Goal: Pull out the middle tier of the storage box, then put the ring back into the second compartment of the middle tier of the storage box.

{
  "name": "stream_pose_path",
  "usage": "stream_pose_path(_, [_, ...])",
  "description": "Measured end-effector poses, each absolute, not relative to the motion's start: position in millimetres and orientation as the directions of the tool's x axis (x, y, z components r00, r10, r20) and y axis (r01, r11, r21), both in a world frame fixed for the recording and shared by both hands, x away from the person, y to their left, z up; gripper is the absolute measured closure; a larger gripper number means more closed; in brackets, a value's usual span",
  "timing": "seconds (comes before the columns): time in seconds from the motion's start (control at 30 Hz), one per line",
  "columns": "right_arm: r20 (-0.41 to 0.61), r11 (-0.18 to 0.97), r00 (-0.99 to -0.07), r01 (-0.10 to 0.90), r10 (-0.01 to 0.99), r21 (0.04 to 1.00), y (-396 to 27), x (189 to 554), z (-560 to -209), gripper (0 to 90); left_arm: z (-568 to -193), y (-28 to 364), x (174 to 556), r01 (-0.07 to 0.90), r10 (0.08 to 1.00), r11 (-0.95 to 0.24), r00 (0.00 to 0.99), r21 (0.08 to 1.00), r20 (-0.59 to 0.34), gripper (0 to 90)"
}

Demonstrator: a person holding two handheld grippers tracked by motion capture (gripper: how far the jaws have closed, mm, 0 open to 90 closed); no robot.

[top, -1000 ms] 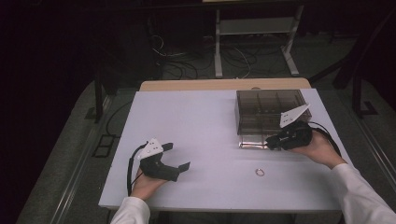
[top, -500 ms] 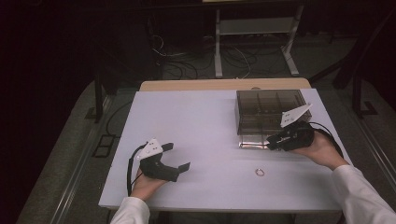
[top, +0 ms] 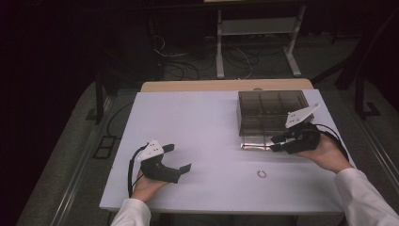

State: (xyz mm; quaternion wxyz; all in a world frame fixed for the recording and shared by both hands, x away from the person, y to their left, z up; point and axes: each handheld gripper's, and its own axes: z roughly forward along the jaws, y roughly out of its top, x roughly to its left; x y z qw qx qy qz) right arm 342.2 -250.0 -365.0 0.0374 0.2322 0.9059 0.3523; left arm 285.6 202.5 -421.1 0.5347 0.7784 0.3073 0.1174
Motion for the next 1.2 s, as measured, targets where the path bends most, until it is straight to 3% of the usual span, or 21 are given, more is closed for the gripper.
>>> stream_pose_path(0.63, [0.149,0.564,-0.849,0.458,0.507,0.687,-247.0,321.4,-367.5,48.6,-420.5,202.7,285.2,0.349,0.604,-0.234,0.784,0.907,-0.146,0.0])
stream_pose_path(1.2, [0.177,0.544,-0.851,0.462,0.495,0.701,-236.8,304.4,-381.2,45.7,-420.2,201.8,285.1,0.347,0.602,-0.236,0.786,0.908,-0.144,0.0])
